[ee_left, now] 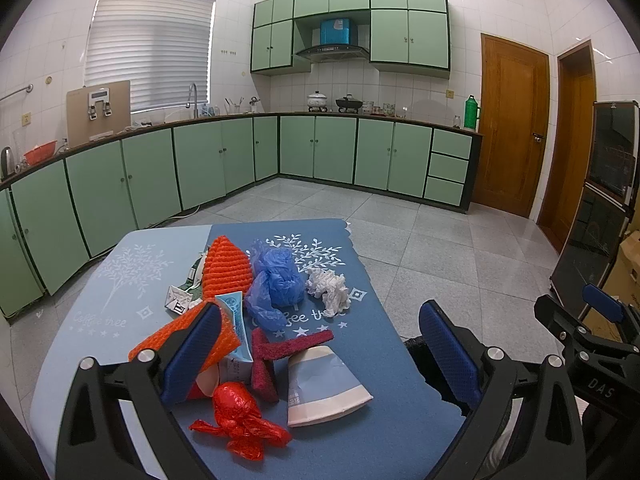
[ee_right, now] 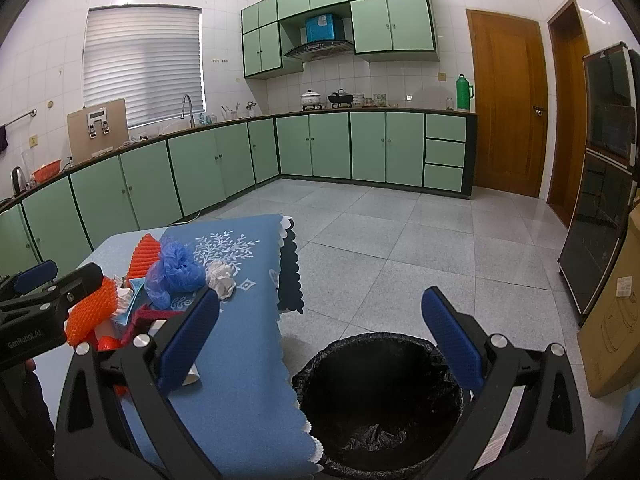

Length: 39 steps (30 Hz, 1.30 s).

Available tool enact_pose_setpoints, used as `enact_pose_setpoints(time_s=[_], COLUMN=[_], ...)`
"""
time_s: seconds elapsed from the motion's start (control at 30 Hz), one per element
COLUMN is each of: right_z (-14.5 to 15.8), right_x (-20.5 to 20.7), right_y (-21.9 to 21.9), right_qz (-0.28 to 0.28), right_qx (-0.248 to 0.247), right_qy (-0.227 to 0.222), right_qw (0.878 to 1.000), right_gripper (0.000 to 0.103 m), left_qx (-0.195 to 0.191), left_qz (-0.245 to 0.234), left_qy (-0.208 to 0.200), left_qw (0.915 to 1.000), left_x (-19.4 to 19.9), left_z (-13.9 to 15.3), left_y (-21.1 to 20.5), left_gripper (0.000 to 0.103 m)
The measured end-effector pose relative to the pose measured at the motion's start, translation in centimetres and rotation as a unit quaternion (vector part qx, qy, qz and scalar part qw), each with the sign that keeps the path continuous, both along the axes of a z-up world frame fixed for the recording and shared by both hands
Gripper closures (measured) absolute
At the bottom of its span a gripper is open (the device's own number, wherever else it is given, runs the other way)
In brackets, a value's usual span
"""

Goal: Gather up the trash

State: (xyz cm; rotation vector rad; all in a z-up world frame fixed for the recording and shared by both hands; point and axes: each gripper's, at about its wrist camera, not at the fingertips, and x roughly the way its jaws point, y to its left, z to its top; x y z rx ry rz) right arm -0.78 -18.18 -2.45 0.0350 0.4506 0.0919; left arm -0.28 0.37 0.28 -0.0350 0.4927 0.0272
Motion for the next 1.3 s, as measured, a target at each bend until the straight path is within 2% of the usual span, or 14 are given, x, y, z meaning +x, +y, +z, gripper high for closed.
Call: enact_pose_setpoints(time_s=[1.3], right_z=[-0.43], right_x=[0.23], right_y=[0.24], right_qz=[0.0], right_qx=[0.001], right_qy=[0.001], right_qw=[1.0], right_gripper=[0.005], left_qx=[0.0], left_qz=[0.0], left_qy=[0.001], left_qw=[1.0], left_x=[0.07], left_z=[-0.05], left_y=[0.07], left_gripper=[0.006])
